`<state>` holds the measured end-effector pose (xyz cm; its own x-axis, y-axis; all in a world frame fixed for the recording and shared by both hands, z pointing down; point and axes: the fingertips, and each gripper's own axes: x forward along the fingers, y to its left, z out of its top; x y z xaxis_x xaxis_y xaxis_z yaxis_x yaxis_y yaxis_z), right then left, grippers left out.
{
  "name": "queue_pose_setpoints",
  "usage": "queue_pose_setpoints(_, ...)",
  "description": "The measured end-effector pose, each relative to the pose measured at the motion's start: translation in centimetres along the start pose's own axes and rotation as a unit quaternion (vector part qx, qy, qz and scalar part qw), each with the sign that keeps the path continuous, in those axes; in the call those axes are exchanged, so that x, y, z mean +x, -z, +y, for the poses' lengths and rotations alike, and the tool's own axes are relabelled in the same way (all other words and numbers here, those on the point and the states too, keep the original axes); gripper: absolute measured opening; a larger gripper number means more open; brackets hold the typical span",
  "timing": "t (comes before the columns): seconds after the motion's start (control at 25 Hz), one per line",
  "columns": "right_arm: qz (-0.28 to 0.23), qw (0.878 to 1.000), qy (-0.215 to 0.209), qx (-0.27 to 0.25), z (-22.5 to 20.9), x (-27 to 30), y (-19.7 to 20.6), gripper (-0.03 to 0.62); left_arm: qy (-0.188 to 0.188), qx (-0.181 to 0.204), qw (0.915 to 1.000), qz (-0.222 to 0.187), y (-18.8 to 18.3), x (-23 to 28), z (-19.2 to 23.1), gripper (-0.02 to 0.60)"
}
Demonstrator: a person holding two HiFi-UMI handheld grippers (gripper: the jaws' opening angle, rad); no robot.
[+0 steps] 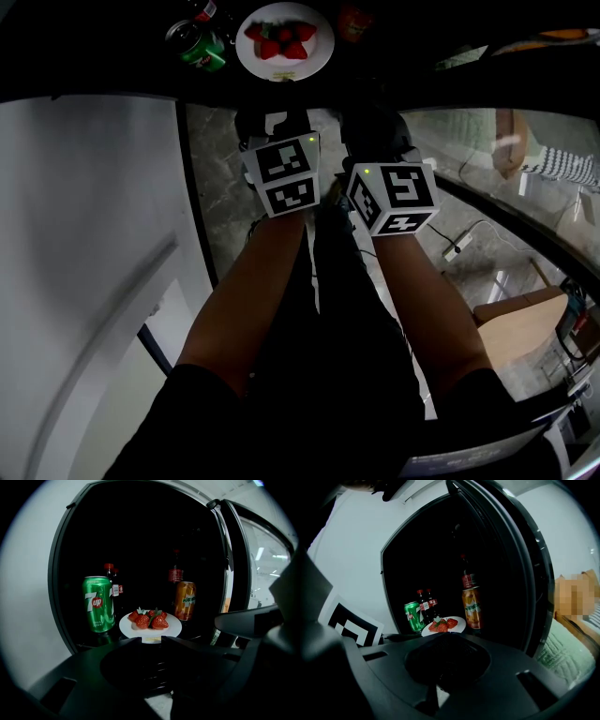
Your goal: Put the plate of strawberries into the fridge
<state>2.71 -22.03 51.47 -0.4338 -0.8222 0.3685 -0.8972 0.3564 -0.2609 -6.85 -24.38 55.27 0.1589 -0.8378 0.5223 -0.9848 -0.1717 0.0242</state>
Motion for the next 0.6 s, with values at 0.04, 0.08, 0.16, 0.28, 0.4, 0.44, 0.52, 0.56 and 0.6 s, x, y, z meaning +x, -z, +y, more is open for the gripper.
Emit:
queue_pose_setpoints(0.04, 0.001, 1.000, 0.000, 0.001, 0.0, 0.0, 0.0, -0.003, -0.002, -0.001, 1.0000, 0.000, -0.1, 0.2, 0.1, 0.117)
queue_pose_setpoints(0.08, 0.002, 1.000, 0.000, 0.002, -0.1, 0.1, -0.1, -0.003, -0.003, -0.001, 1.0000, 0.001, -0.3, 0.4, 0.3, 0.117)
queue_pose_setpoints(0.16, 0.000, 1.000, 0.002, 0.002, -0.2, 0.3, -0.2, -0.003, -0.003, 0.001, 1.0000, 0.001, -0.6, 0.9, 0.6, 0.117)
queue_pose_setpoints(0.28, -0.007, 1.000, 0.004, -0.001, -0.5, 0.7, -0.6, -0.003, -0.002, 0.010, 0.9999, -0.001, -1.0, 1.6, 1.0, 0.117)
queue_pose_setpoints(0.4, -0.008, 1.000, 0.006, 0.000, -0.6, 1.0, -0.7, -0.003, 0.001, 0.015, 0.9999, -0.002, -1.2, 2.0, 1.2, 0.117)
queue_pose_setpoints(0.44, -0.009, 1.000, 0.007, 0.000, -0.6, 1.1, -0.8, -0.003, 0.002, 0.015, 0.9999, -0.002, -1.2, 2.0, 1.2, 0.117)
queue_pose_setpoints(0.52, -0.009, 1.000, 0.009, -0.001, -0.6, 1.2, -0.9, -0.003, 0.004, 0.013, 0.9999, -0.003, -1.2, 1.9, 1.3, 0.117)
queue_pose_setpoints(0.56, -0.009, 1.000, 0.009, -0.001, -0.6, 1.2, -0.9, -0.003, 0.005, 0.012, 0.9999, -0.003, -1.1, 1.8, 1.3, 0.117)
queue_pose_setpoints(0.6, -0.009, 1.000, 0.010, -0.002, -0.6, 1.3, -1.0, -0.003, 0.007, 0.011, 0.9999, -0.002, -1.1, 1.8, 1.4, 0.117)
